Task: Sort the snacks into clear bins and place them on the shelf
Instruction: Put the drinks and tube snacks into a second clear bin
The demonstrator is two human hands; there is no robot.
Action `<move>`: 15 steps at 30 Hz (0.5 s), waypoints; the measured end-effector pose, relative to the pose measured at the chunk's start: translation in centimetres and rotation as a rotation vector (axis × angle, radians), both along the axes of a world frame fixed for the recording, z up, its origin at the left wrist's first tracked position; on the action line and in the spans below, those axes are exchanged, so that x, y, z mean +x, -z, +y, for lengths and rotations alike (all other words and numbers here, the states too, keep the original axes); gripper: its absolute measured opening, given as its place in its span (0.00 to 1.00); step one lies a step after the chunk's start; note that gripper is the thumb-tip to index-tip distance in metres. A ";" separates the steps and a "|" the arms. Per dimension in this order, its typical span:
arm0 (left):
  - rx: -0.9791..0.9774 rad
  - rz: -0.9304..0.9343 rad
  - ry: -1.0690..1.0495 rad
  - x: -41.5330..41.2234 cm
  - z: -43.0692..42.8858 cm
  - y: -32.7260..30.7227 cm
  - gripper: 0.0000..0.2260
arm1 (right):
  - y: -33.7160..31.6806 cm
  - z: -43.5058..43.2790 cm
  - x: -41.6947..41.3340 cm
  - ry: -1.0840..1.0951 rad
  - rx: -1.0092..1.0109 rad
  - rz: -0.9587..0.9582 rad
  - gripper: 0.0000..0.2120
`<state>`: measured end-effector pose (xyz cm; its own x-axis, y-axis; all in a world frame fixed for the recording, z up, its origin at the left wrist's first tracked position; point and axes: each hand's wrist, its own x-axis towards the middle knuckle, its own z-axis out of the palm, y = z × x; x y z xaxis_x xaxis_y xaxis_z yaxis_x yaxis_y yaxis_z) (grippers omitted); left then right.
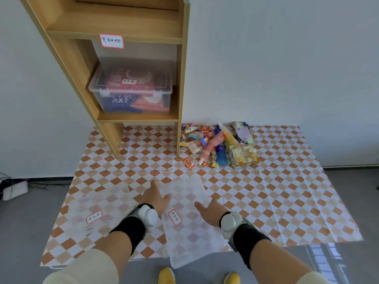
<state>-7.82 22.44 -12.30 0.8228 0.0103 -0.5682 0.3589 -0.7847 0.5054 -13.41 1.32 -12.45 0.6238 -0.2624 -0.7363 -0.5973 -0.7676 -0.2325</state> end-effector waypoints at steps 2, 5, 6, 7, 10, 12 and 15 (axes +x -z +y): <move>-0.056 -0.001 -0.028 0.1 -1.9 -0.3 0.29 | -0.3 -2.0 0.1 0.006 -0.019 -0.069 0.44; -0.175 0.058 -0.121 0.3 -4.9 -0.8 0.28 | -1.1 -5.5 0.7 0.014 -0.070 -0.163 0.41; -0.208 0.087 -0.152 0.2 -6.0 -0.9 0.29 | -1.4 -6.8 1.0 0.011 -0.082 -0.188 0.40; -0.227 0.113 -0.173 0.1 -7.4 -1.0 0.32 | -1.6 -8.5 1.2 0.006 -0.086 -0.211 0.39; -0.281 0.183 -0.183 -0.3 -11.4 -0.9 0.38 | -2.2 -12.5 2.1 -0.020 -0.079 -0.253 0.35; -0.319 0.239 -0.196 -0.6 -15.0 -1.0 0.41 | -2.4 -16.1 2.5 -0.045 -0.098 -0.277 0.31; -0.353 0.298 -0.189 -1.1 -20.2 -1.0 0.42 | -2.2 -21.5 3.2 -0.087 -0.128 -0.321 0.30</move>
<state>-8.87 2.20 -11.32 0.6265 -0.0914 -0.7740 0.6475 -0.4917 0.5822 -10.25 -20.14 -10.25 0.8418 -0.2758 -0.4640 -0.4410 -0.8471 -0.2965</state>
